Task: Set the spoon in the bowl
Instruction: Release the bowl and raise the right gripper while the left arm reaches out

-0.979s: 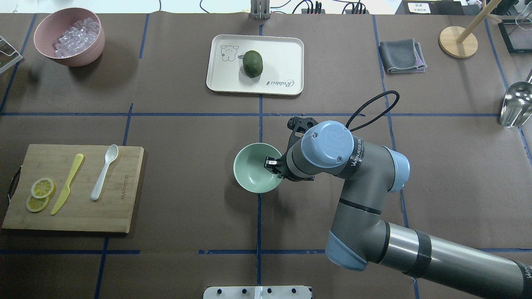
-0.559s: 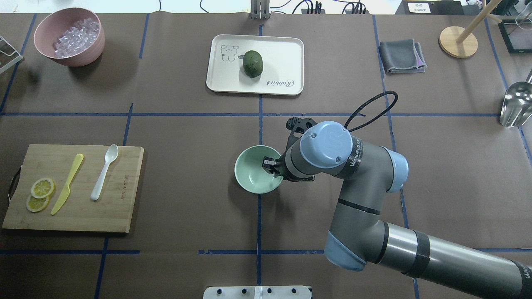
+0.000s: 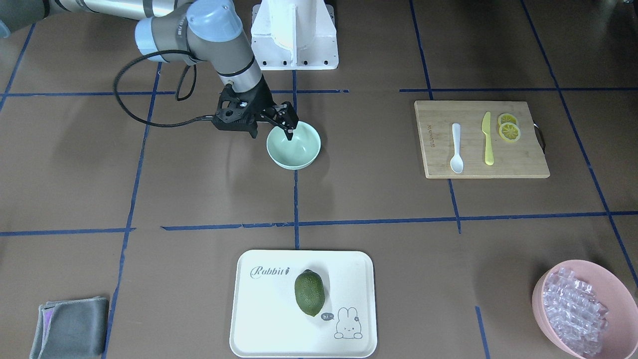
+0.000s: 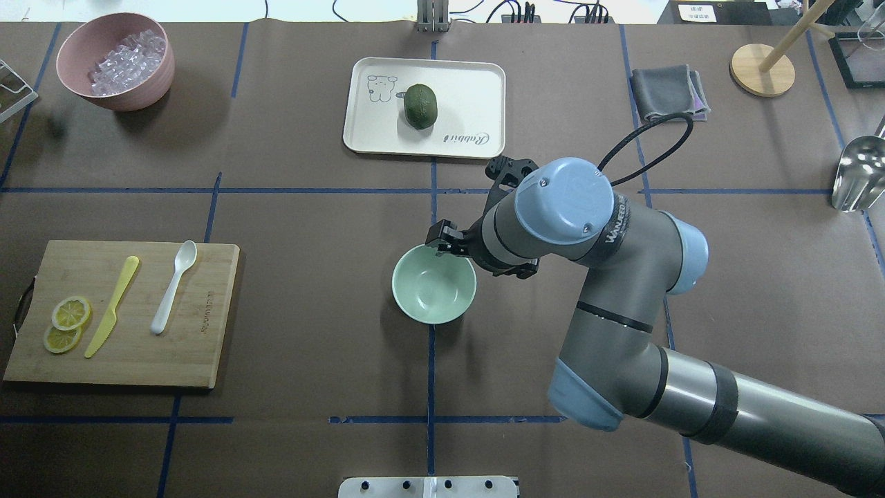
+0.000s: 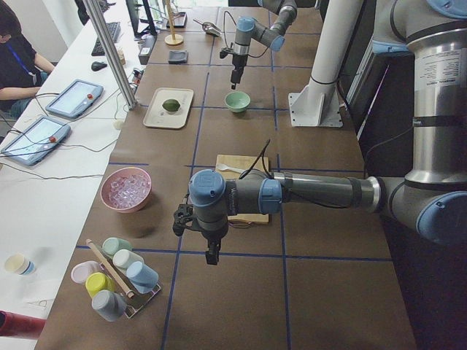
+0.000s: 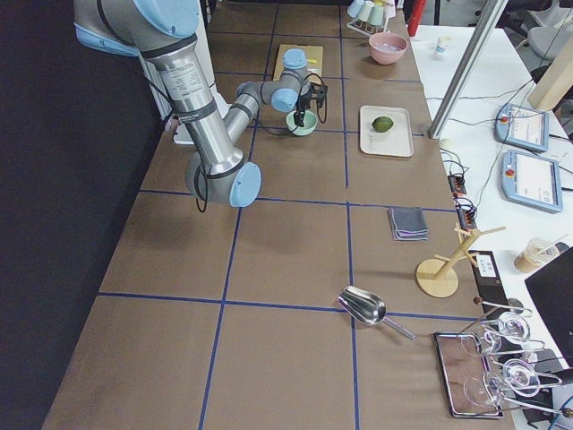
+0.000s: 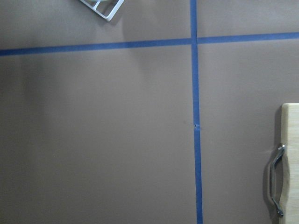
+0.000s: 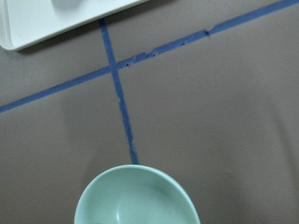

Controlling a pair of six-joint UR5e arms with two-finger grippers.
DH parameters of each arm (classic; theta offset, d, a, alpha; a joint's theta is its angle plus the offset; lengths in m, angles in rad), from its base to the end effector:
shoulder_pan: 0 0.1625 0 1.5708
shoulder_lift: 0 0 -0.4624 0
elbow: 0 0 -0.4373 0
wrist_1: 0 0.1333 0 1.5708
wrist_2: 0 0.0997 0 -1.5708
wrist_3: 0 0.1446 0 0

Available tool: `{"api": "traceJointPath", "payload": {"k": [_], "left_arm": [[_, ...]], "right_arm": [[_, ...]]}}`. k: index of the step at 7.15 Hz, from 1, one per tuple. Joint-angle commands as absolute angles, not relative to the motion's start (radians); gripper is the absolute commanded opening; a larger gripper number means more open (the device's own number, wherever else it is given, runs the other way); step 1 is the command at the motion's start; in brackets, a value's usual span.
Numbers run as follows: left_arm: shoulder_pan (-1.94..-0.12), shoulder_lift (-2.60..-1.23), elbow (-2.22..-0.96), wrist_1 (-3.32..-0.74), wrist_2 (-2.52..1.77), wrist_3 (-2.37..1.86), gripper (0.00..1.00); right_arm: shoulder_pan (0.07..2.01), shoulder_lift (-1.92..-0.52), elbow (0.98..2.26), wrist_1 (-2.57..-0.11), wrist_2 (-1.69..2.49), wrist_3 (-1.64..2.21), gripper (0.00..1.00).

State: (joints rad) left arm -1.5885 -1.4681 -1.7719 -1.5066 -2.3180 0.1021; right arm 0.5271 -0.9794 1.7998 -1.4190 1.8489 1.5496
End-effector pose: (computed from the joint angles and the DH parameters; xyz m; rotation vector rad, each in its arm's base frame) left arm -0.0437 -0.4904 0.6821 0.0773 0.7441 0.0932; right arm -0.5813 -0.4466 0.2225 0.0153 -1.0030 0.3279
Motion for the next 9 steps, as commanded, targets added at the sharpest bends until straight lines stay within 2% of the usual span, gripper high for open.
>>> {"api": "traceJointPath", "payload": {"k": [1,4,7,9], "left_arm": [[-1.49,-1.471,-1.932,-1.535,-2.309,-0.022,1.0],[-1.136,-1.491,-2.103,-1.659,-2.301,-0.587,1.0],[-0.919,-1.493,-2.086,-1.787,-2.1,-0.825,0.99],[-0.788,-1.493,-2.005,-1.924,-1.958,-0.97,0.99]], "right_arm": [[0.636,-0.989,1.922,-1.702,1.87,1.324,1.0],[0.918,-1.109,1.93,-1.773,2.03,0.762,1.0],[1.144,-1.308,1.928,-1.764,2.185,0.366,1.0],[1.238,-1.42,1.937,-1.759,2.23,0.217,1.0]]}}
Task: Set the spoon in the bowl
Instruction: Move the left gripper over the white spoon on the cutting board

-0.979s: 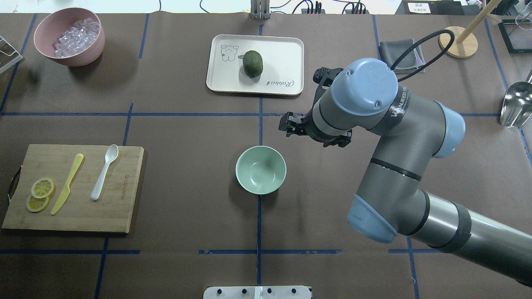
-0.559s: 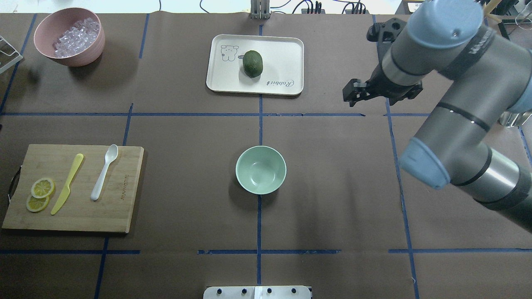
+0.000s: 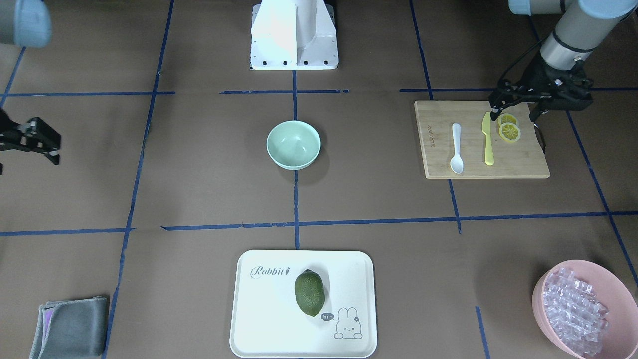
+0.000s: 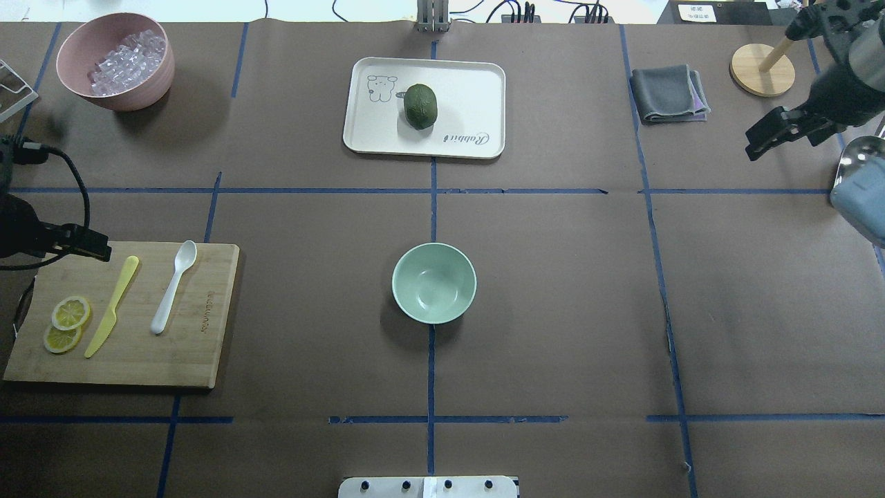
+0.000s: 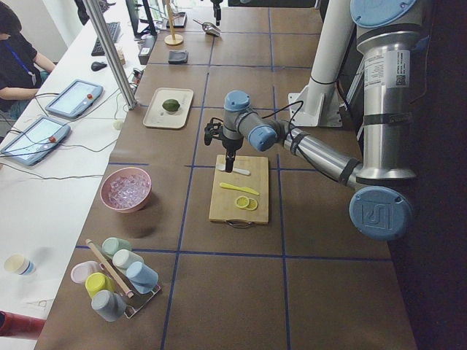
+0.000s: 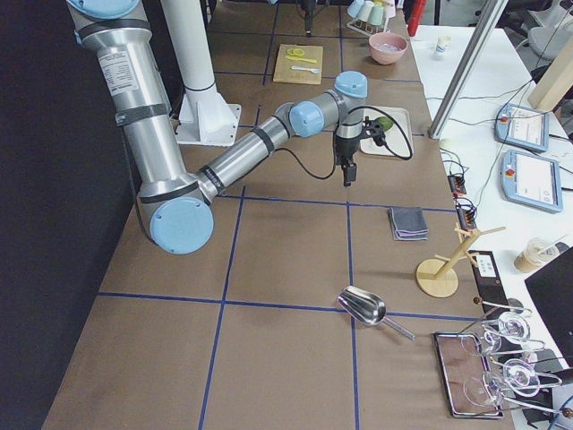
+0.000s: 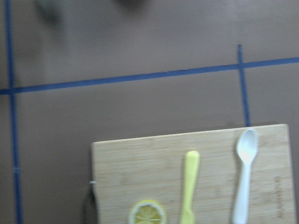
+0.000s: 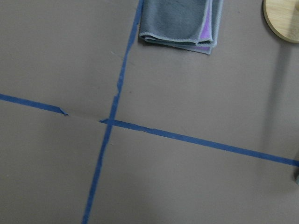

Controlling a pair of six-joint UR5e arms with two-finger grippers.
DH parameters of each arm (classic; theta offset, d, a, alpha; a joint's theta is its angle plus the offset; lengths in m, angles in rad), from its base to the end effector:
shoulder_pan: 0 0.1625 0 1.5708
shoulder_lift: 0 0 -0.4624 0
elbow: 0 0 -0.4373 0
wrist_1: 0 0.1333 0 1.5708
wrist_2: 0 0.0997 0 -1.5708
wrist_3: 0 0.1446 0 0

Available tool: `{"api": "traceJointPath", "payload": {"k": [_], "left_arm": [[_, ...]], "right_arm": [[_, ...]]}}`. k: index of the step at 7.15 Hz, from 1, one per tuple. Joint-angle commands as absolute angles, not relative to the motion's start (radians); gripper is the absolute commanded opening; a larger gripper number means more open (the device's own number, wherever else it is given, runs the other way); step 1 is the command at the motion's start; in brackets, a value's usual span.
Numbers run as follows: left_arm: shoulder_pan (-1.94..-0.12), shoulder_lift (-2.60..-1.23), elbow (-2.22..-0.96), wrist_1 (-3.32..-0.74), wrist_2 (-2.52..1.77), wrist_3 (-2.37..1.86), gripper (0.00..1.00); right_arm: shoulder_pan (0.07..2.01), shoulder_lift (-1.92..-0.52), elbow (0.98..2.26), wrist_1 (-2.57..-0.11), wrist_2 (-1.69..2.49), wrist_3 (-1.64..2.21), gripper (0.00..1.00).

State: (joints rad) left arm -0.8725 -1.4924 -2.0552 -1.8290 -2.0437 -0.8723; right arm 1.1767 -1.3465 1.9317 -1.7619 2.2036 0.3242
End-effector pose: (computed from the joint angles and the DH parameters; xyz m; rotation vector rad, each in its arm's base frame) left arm 0.2848 -0.4442 0.4907 0.1388 0.7818 -0.0077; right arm -0.1879 -0.5762 0.4411 0.1371 -0.7191 -0.1914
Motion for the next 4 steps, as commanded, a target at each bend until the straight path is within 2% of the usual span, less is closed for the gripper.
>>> {"api": "traceJointPath", "payload": {"k": [1,4], "left_arm": [[-0.729,-1.531,-1.973,-1.99,-1.939,-1.05,0.98],[-0.68,-1.62,-1.858,-1.988,-1.911,-1.058,0.96]], "right_arm": [[1.273,-1.457,1.936,-1.761,2.252,0.137,1.0],[1.339,-1.534,1.933,-1.761,2.267,0.017,1.0]]}}
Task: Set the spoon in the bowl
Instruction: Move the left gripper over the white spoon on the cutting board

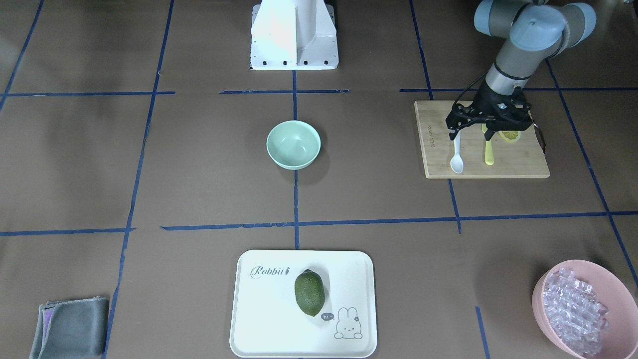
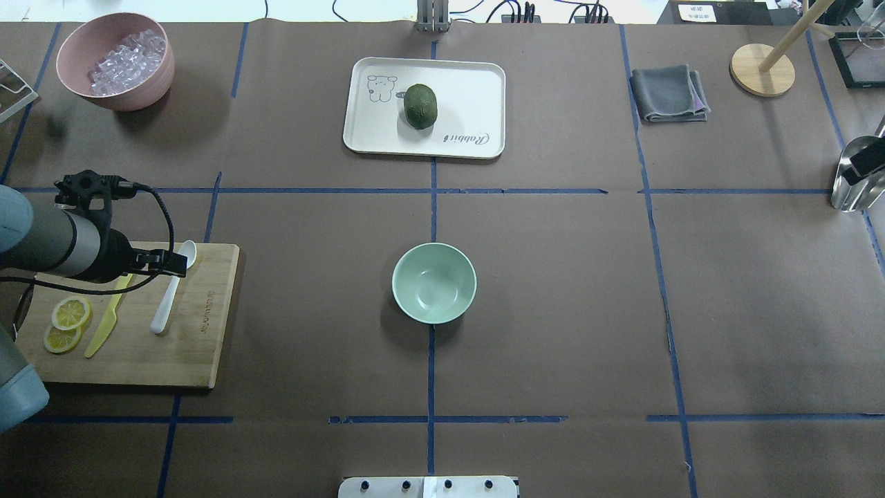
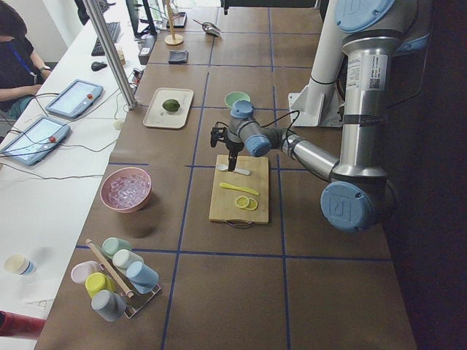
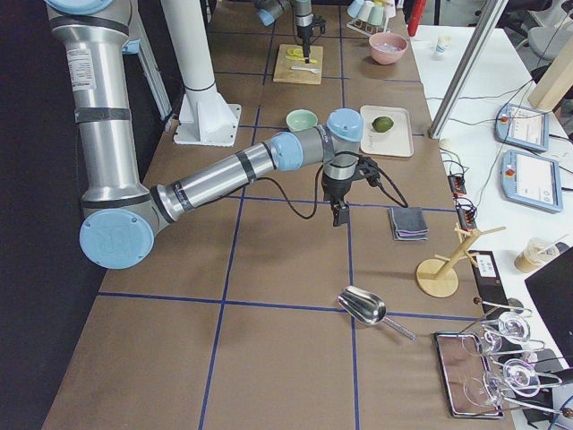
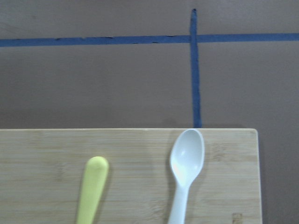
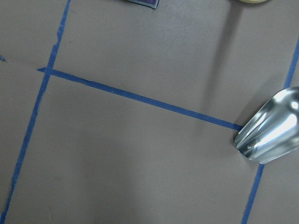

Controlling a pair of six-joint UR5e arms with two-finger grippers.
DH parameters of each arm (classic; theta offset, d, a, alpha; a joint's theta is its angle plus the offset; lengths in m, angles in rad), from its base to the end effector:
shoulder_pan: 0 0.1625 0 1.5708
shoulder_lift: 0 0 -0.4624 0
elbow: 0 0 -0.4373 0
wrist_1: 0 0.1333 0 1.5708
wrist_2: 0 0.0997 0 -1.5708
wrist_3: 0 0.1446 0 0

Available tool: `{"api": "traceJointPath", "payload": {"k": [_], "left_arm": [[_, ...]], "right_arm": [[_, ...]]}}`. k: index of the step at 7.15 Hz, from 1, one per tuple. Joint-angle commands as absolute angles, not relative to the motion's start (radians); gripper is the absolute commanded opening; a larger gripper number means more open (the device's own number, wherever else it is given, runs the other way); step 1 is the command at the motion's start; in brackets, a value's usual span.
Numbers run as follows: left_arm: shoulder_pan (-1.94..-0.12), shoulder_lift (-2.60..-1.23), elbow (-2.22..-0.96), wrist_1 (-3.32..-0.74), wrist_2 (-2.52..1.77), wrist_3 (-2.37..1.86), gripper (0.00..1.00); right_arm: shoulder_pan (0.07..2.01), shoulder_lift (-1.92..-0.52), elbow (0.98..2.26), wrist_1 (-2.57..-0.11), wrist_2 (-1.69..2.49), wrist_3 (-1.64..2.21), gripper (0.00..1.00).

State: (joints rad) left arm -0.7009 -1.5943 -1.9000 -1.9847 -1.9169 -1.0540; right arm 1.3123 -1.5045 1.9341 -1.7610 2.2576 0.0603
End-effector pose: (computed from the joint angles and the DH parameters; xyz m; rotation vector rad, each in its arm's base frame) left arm 0.3946 -0.4432 0.5025 0.1640 0.8100 -0.0409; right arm -0.1008 -0.5439 0.5267 0.1188 -0.7134 -0.2717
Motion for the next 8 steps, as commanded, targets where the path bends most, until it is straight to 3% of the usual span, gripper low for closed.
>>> {"api": "traceJointPath", "payload": {"k": [1,8], "left_arm": [[-0.678,-1.62,-1.838,-1.99,-1.911,-1.054,0.95],[-0.65,-1.621,-1.816,-1.993,-1.921,-1.049,0.95]], "right_arm": [[1.344,-1.534,1.933,-1.761,2.279,0.018,1.0],[1.344,-1.532,1.931,-1.761,2.299,0.028,1.0]]}}
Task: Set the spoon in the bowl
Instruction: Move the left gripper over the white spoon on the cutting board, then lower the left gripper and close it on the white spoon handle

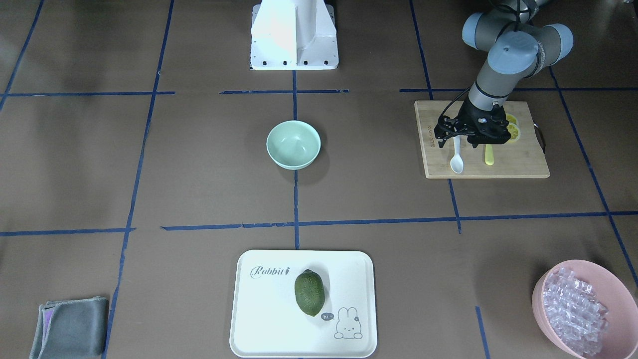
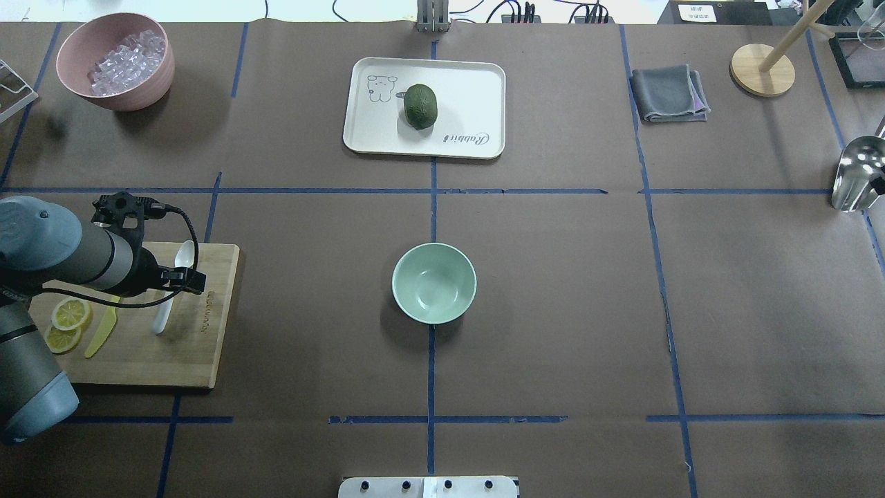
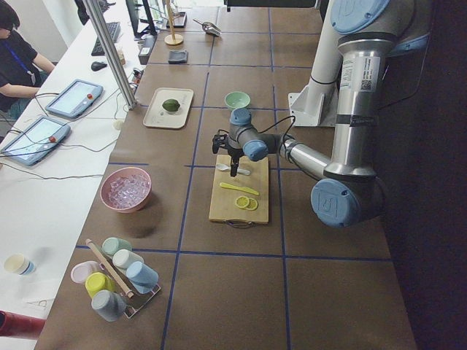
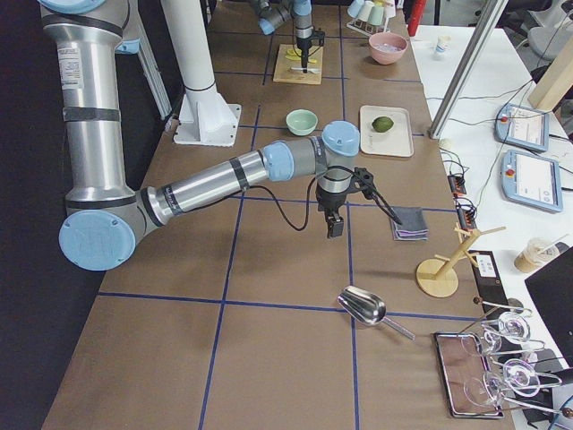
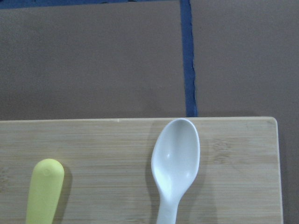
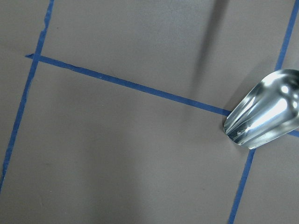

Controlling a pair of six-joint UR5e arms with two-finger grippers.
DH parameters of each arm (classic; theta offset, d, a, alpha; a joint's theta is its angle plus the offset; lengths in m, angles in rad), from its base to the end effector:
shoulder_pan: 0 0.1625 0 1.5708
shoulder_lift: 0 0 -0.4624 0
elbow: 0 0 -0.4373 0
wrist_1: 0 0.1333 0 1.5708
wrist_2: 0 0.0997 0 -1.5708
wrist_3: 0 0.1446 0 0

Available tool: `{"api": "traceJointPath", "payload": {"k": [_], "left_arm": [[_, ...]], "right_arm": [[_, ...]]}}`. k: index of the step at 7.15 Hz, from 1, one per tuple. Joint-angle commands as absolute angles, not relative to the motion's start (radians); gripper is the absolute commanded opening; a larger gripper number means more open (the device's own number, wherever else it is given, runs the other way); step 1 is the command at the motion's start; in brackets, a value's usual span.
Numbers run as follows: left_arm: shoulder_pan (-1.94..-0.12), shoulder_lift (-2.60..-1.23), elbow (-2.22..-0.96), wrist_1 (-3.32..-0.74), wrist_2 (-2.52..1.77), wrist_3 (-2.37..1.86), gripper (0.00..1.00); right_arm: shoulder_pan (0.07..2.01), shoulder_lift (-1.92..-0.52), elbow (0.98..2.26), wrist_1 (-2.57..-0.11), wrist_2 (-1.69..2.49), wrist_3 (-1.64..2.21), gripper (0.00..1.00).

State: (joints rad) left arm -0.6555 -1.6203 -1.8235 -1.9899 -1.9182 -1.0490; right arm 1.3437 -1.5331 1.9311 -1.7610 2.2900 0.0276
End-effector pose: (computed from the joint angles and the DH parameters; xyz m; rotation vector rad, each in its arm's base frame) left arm 0.4284 -0.4354 0.5304 0.1201 0.7776 -0.0015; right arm -0.0846 -0.5352 0.5410 0.1064 -0.7381 -0.2649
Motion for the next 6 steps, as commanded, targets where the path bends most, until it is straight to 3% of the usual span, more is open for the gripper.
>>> {"api": "traceJointPath", "payload": {"k": [1,3,6], "left_arm": [[-0.65,-1.621,-1.818,-1.993,-1.922,-1.051,0.95],[-0.65,-1.62,-1.824,-1.991,-1.924,-1.051,0.84],[-0.655,-1.611,-1.838,-1.988,-1.925,-1.051,0.55]], "right_arm": [[1.344,-1.526,1.93,-1.763,2.301,0.031,1.0],[1.344,-1.525,1.931,-1.763,2.303,0.037,1.0],[1.344,-1.523,1.93,-1.763,2.303,0.037,1.0]]}}
